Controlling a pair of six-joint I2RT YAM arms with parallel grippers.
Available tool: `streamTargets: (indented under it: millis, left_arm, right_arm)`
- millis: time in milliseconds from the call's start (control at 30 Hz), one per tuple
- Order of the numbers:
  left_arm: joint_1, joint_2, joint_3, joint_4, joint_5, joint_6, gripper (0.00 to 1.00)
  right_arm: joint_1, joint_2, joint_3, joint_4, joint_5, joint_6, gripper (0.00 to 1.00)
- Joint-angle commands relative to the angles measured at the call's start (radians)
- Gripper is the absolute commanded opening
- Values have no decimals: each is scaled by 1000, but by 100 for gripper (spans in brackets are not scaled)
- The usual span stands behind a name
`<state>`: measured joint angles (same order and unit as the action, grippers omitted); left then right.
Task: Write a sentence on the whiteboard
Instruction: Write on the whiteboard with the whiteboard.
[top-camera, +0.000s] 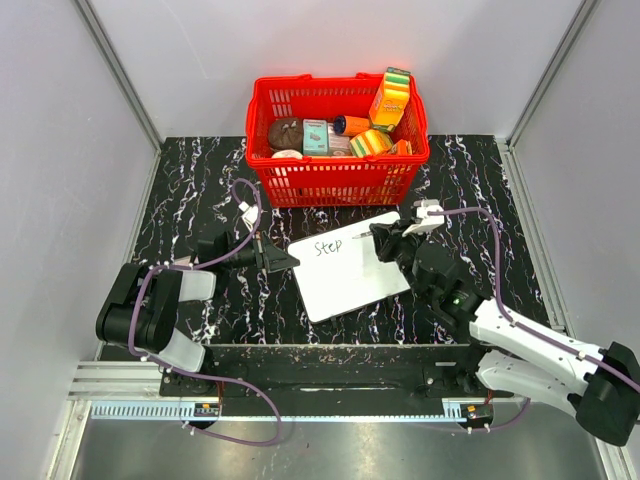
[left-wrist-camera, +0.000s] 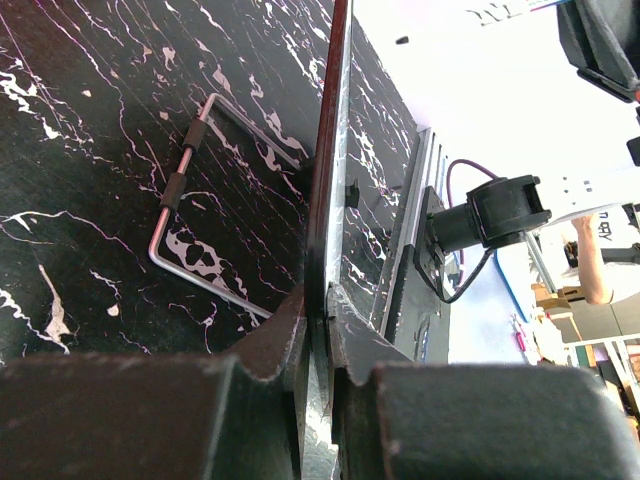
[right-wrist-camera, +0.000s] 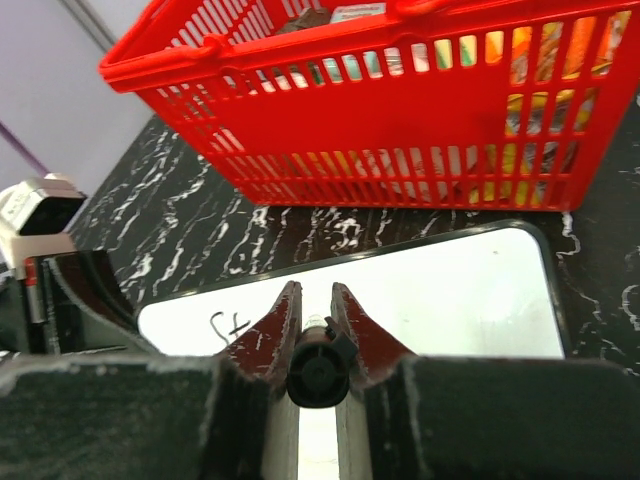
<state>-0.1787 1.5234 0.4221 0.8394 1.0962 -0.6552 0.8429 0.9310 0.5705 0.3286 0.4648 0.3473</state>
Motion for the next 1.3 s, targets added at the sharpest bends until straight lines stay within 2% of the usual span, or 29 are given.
streamTargets:
  millis: [0, 400, 767, 1267]
  left_arm:
    - [-11, 18, 26, 21, 1, 75, 0]
    - [-15, 20, 33, 3, -1, 88, 0]
    - [-16, 20, 33, 0, -2, 89, 0]
    - [-16, 20, 35, -3, -2, 89, 0]
  right_arm:
    - [-50, 15, 63, -36, 20, -42, 0]
    - [-84, 54, 84, -34, -43, -27, 0]
    - [-85, 123, 98, -19, -18, -14, 0]
    - [-85, 91, 32, -51, -48, 22, 0]
